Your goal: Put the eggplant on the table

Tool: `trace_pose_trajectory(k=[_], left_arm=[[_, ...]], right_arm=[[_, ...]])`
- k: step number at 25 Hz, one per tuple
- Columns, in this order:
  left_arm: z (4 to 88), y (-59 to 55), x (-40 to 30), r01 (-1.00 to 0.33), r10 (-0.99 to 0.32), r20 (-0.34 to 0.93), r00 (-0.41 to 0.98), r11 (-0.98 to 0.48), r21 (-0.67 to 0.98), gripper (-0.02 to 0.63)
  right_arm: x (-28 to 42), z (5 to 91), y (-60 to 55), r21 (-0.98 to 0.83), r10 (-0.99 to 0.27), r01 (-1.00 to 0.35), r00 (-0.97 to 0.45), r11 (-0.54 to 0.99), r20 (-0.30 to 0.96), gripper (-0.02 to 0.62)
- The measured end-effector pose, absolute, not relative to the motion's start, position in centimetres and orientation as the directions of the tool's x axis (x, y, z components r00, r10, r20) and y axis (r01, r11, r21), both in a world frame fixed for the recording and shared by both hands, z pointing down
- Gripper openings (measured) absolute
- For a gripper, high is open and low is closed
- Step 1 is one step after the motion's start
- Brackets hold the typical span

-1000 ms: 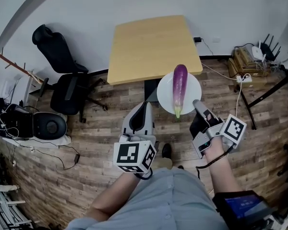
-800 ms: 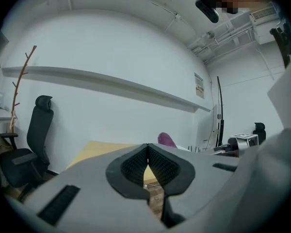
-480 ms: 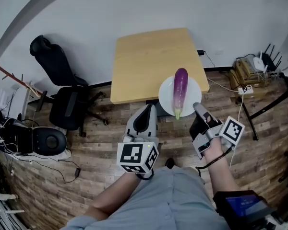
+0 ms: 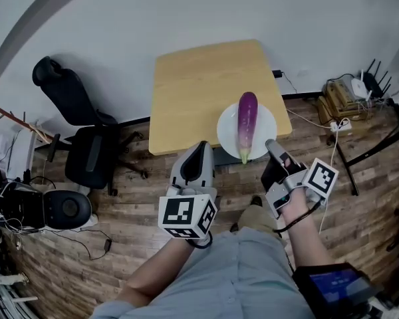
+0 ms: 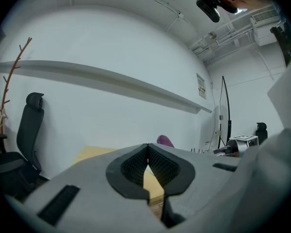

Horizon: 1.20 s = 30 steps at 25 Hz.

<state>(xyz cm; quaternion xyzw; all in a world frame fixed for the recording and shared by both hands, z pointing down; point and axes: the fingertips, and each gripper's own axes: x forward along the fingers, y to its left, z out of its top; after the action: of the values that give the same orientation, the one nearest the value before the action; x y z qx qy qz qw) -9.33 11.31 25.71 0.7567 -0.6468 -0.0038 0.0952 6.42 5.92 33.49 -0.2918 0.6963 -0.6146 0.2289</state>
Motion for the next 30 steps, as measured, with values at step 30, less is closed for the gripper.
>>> trace_pose_trajectory(k=[30], left_arm=[[27.6,-4.2,-7.8,-0.99,-0.987,0.147,0.067,-0.047,0.137,0.006]], right_arm=[[5.3,34.9,-10.4,-0.987,-0.578,-0.132,-0.814,0.092,0.055,0.012]])
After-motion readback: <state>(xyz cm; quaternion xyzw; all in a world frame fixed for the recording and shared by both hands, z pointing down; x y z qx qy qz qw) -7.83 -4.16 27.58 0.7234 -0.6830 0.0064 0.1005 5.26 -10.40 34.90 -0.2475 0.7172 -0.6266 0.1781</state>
